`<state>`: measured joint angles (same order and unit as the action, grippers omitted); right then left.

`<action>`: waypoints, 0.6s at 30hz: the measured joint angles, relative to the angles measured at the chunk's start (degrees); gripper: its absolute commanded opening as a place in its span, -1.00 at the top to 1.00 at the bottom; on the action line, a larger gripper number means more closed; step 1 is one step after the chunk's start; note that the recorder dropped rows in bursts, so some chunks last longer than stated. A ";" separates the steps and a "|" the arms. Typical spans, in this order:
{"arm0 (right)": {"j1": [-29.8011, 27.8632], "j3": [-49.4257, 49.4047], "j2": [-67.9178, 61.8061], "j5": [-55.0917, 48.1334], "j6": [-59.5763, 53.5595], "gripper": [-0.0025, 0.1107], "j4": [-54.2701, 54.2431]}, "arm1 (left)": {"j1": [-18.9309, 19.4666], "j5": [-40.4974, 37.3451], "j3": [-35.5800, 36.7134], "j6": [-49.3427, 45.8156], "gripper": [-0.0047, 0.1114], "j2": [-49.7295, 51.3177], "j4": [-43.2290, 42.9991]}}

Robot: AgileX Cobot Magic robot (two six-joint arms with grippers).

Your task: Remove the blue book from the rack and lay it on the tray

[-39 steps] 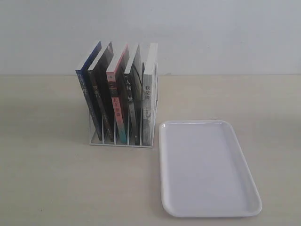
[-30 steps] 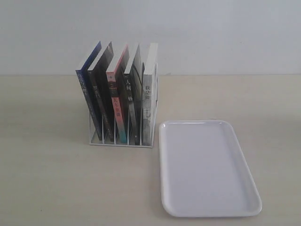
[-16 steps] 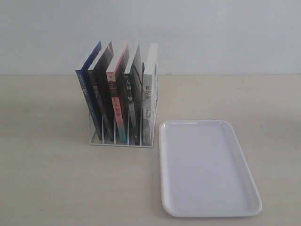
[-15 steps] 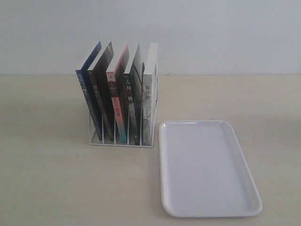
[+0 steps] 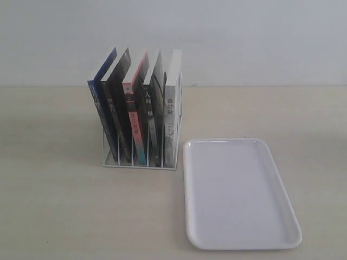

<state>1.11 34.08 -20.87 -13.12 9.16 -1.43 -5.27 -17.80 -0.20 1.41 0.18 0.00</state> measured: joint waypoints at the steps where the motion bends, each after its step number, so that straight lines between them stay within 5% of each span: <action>1: 0.00 2.78 -2.77 -4.61 -1.18 0.93 0.00 | 0.00 0.00 0.00 0.00 0.85 0.00 0.00; 6: 0.00 13.86 -18.53 -29.50 -4.41 0.93 -5.38 | 0.00 0.00 0.00 0.00 0.85 0.00 0.00; 18: 0.00 15.44 -31.94 -38.66 -9.84 0.93 -17.21 | 0.00 0.00 0.00 0.00 0.85 0.00 0.00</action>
<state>1.11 49.53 -52.81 -51.77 -0.68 -18.65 -5.27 -17.80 -0.20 1.41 0.18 0.00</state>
